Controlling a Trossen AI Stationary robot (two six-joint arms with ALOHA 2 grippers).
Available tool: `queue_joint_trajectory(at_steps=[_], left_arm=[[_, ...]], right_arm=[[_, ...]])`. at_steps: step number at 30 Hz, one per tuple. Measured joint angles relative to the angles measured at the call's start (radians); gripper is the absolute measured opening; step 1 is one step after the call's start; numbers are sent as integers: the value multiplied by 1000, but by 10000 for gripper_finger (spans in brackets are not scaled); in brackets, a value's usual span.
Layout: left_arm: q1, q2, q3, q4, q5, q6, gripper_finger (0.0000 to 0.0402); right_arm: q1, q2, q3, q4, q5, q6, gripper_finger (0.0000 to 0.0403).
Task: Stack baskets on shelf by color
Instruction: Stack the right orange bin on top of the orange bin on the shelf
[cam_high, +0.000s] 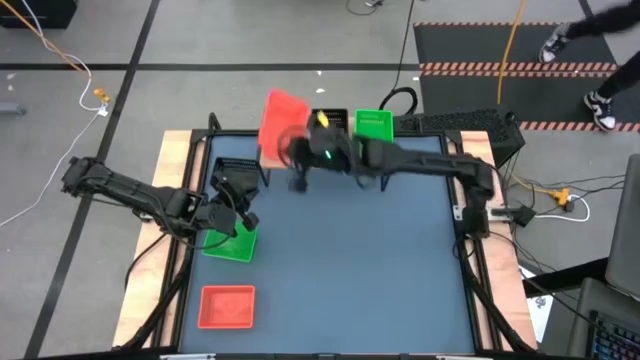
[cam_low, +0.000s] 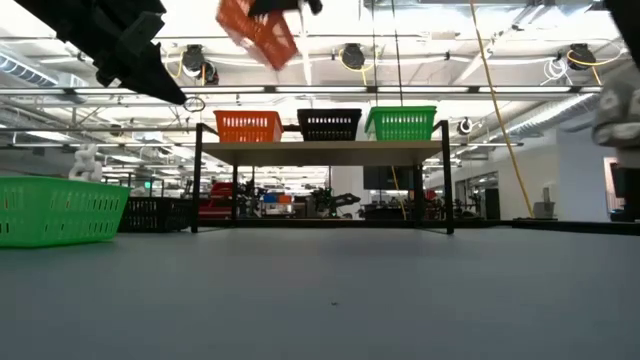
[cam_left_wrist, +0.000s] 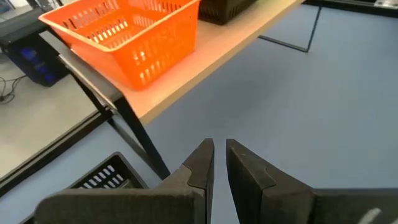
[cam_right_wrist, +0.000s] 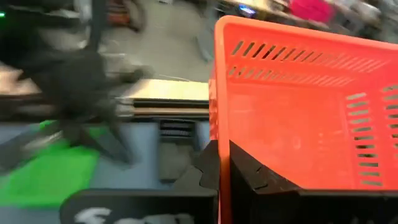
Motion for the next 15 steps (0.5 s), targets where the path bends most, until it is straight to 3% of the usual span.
queue_joint_trajectory(at_steps=[4,9,15], left_arm=[[3,-16,0,-7,3,2,47],[2,-26,0,-25,49,1,47],[2,-32,0,-32,53,8,47]], right_arm=[[-74,83,91,-73,-21,12,0],[-109,136,78,-76,-167,-6,0],[-124,181,78,-77,-153,-27,0]])
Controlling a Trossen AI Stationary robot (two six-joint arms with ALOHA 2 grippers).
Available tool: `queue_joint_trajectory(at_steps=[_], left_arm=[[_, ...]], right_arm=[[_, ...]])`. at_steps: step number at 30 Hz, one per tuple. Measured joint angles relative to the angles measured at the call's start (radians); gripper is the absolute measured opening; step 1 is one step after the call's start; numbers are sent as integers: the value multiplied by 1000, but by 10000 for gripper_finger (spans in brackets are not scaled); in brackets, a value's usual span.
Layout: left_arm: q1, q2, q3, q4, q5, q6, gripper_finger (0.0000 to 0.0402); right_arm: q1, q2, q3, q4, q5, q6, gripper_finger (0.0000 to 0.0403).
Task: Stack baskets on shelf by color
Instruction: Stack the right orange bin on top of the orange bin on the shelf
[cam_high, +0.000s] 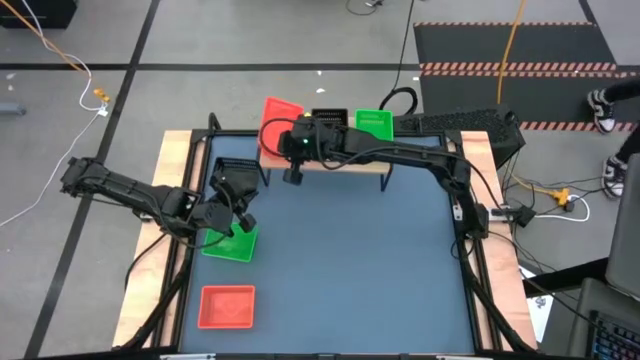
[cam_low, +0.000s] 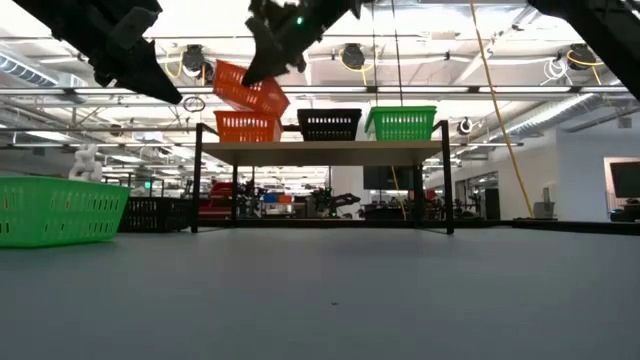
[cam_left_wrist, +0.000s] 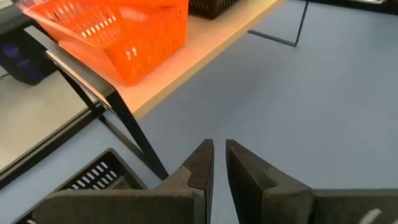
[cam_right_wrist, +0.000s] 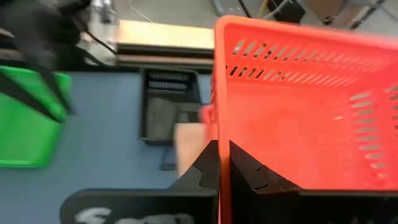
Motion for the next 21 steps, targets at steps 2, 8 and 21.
queue_joint_trajectory(at_steps=[2,8,21], left_arm=[[0,2,0,-2,1,0,47],[0,2,0,2,1,-1,47],[0,2,0,6,1,-4,47]], right_arm=[[-5,6,0,-6,2,-20,0],[-2,3,-3,0,40,-107,0],[-16,4,-5,-27,53,-53,14]])
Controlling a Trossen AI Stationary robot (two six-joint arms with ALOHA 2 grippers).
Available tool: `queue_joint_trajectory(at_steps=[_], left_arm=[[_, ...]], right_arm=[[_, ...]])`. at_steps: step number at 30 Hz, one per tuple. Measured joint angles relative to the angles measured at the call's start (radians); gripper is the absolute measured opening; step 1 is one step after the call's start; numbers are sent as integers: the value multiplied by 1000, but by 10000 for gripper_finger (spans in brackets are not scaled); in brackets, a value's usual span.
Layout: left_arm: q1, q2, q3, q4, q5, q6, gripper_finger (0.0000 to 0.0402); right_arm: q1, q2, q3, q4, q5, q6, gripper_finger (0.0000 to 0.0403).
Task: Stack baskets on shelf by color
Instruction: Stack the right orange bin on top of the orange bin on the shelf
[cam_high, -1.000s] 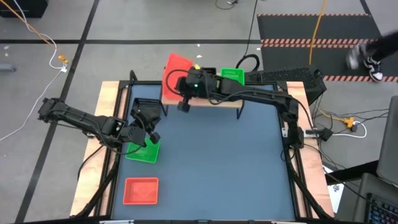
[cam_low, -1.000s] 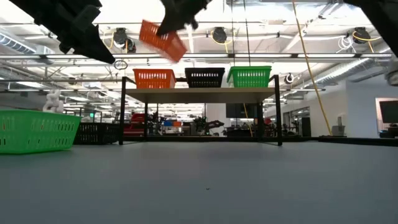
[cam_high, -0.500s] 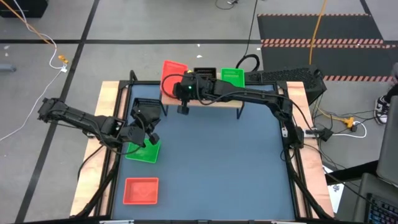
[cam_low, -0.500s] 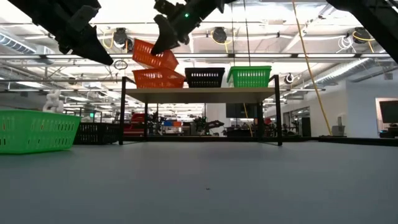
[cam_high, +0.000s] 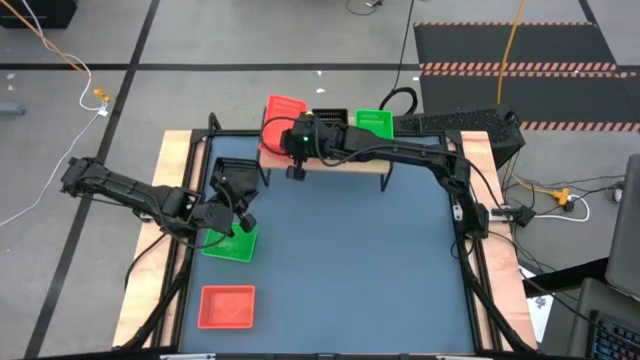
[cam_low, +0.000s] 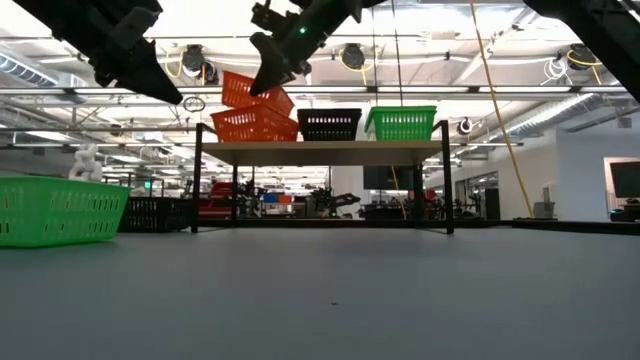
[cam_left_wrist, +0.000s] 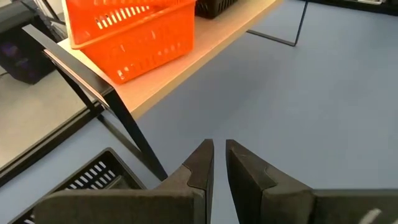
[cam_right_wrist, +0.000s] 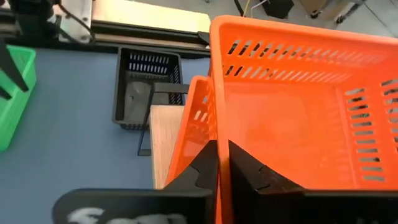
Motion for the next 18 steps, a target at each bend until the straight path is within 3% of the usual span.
queue_joint_trajectory(at_steps=[18], left_arm=[[0,0,0,-1,27,0,47]], right_arm=[[3,-48,-16,-89,2,2,118]])
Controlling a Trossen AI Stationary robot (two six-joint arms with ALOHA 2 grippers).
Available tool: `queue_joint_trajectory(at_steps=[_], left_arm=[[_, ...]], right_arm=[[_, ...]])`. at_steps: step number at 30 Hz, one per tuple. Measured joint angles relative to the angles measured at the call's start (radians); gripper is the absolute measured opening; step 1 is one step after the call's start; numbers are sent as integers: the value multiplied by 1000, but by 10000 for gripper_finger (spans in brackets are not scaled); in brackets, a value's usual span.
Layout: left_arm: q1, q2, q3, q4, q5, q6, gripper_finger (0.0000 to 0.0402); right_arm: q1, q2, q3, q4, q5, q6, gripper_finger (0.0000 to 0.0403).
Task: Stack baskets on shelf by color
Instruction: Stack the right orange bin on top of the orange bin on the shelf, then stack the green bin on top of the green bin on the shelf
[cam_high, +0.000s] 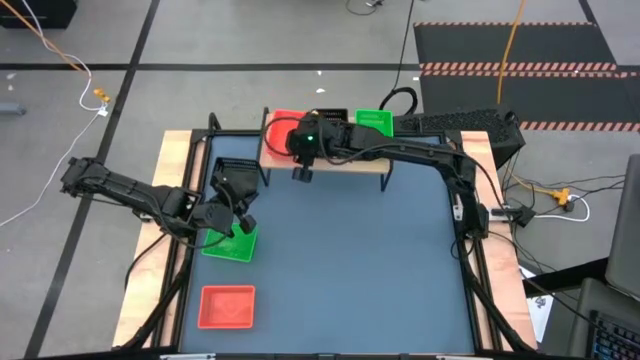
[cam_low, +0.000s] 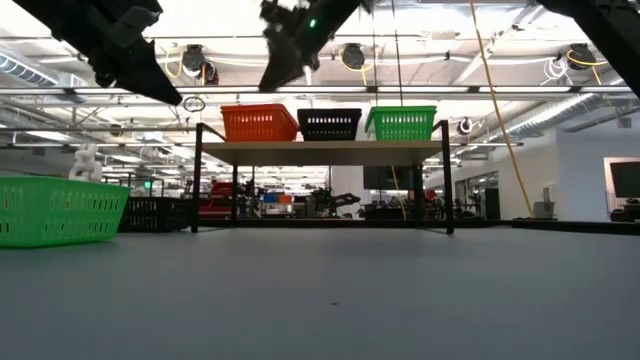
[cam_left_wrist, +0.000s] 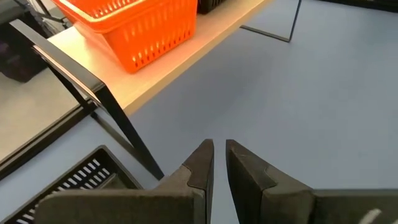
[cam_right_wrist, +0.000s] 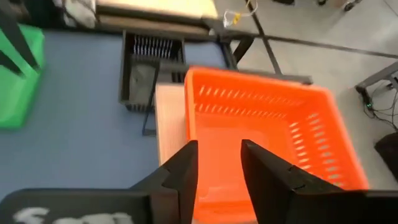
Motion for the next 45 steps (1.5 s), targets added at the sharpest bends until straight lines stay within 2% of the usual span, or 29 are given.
queue_joint_trajectory(at_steps=[3,8,12,14,16,18,20,22,27,31,36,41,45], left_arm=[[0,0,0,-10,14,0,47],[0,-35,0,-72,18,-28,47],[0,-98,0,-129,17,-72,47],[0,-127,0,-166,14,-101,47],[0,-148,0,-202,-2,-128,47],[0,-156,0,-213,-22,-139,47],[2,-156,0,-209,-44,-123,47],[7,-157,0,-202,-62,-101,47],[30,-157,0,-203,-64,-86,47],[42,-156,0,-203,-63,-86,47],[42,-156,0,-204,-62,-91,47],[41,-156,0,-208,-61,-95,47],[41,-156,0,-207,-61,-94,47]], right_arm=[[14,-39,2,-14,-35,30,128],[87,-56,-10,-10,-228,26,132],[181,-52,-186,269,-325,-16,132],[228,-44,-304,462,-310,-86,132],[270,-9,-394,694,-193,-154,132],[294,50,-420,835,-79,-236,133],[310,119,-381,824,-47,-316,134],[317,182,-321,742,-32,-365,139],[315,279,-197,611,-83,-458,155],[316,334,-170,615,-112,-577,169],[316,398,-167,749,-107,-767,182],[315,420,-168,753,-116,-782,183],[302,419,-168,743,-182,-761,175]])
